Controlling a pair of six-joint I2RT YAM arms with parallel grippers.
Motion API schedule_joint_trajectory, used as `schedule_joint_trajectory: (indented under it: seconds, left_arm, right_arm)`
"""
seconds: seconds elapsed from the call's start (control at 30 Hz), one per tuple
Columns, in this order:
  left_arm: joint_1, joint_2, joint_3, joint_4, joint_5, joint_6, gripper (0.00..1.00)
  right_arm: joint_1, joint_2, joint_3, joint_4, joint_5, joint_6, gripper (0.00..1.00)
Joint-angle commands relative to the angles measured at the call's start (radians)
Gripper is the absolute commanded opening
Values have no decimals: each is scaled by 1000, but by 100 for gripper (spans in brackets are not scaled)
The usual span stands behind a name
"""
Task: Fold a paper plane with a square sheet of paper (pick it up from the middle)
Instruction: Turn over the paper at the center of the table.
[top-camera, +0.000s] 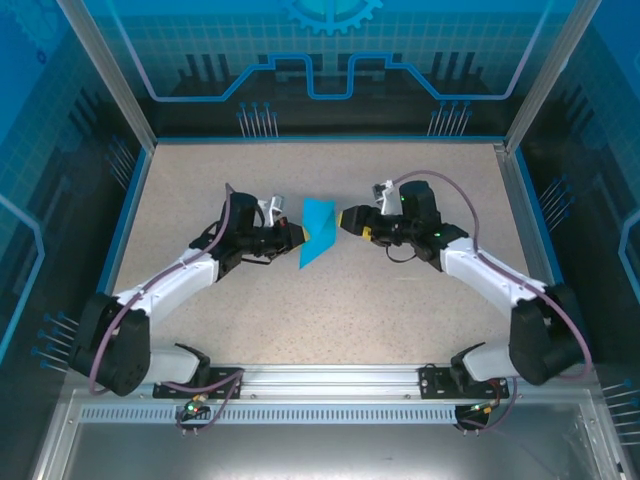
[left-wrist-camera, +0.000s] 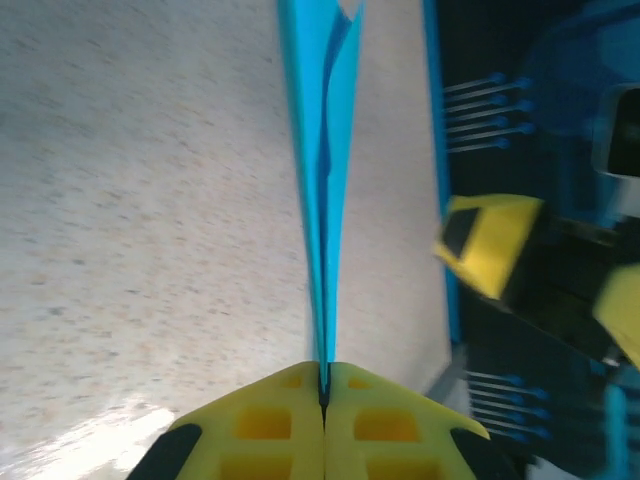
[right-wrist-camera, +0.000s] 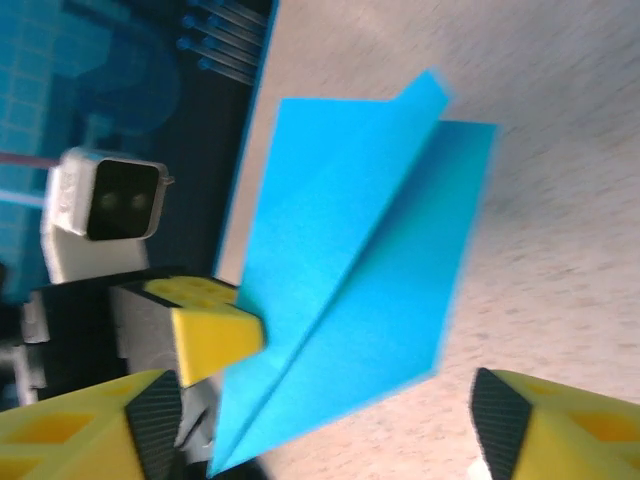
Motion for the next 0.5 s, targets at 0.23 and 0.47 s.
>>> schedule_joint_trajectory:
  seconds: [0.23, 0.47]
  left_arm:
    - [-244, 118, 342, -742, -972, 231, 5]
    - [-312, 318, 465, -922, -1232, 134, 5]
  right_arm:
    - [-17, -140, -95, -269, 336, -165, 92]
    - [-36, -174, -107, -349, 408, -186, 93]
